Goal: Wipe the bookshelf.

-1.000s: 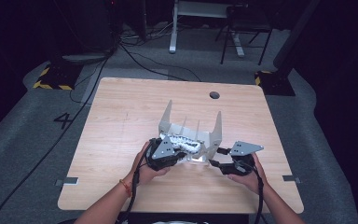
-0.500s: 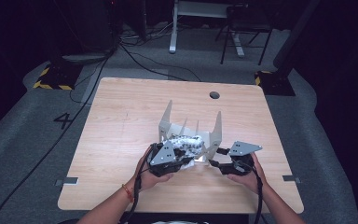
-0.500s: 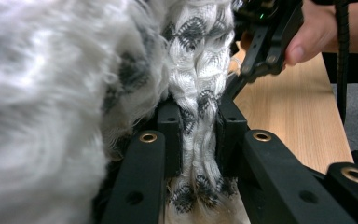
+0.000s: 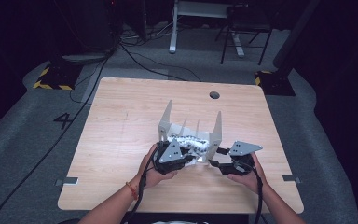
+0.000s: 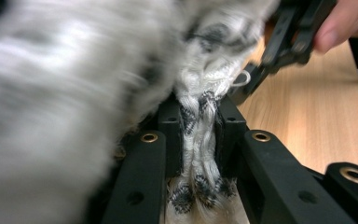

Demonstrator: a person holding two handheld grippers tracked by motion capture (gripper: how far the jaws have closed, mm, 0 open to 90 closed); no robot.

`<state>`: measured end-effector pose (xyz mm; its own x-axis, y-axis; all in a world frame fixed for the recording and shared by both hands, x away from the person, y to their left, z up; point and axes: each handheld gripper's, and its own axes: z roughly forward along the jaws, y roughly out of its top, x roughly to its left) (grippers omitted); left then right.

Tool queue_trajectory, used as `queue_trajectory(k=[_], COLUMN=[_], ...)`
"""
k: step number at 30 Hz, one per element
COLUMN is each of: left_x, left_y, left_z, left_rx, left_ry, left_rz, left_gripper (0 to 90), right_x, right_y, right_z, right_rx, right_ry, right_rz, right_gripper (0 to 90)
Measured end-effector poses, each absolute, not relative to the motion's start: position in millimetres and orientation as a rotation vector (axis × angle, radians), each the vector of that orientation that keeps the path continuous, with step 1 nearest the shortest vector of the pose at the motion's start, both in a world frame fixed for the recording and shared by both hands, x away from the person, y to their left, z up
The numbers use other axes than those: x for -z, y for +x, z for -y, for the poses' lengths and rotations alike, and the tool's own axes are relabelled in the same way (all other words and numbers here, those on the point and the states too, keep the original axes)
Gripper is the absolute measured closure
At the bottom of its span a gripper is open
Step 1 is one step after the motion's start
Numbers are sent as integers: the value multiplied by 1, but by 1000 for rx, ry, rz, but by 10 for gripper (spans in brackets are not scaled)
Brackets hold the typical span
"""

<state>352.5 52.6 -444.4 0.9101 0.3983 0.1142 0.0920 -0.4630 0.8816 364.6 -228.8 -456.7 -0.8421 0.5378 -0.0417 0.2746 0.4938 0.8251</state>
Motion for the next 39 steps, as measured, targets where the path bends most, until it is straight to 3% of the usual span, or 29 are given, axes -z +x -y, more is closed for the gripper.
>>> queue_trajectory(k=[11, 27, 39], left_x=[489, 418, 456], left_y=[368, 354, 361], left_z=[-43, -32, -12], left_rx=[-300, -386, -381], left_ry=[2234, 2023, 2166], left_rz=[-436, -321, -316], left_gripper=[772, 772, 771], right_x=[457, 460, 464], right_y=[364, 372, 382], right_z=[229, 243, 259], right_rx=[-1276, -1220, -1170], right_ry=[666, 705, 741], right_rz=[-2457, -2461, -2479], right_gripper=[449, 458, 443])
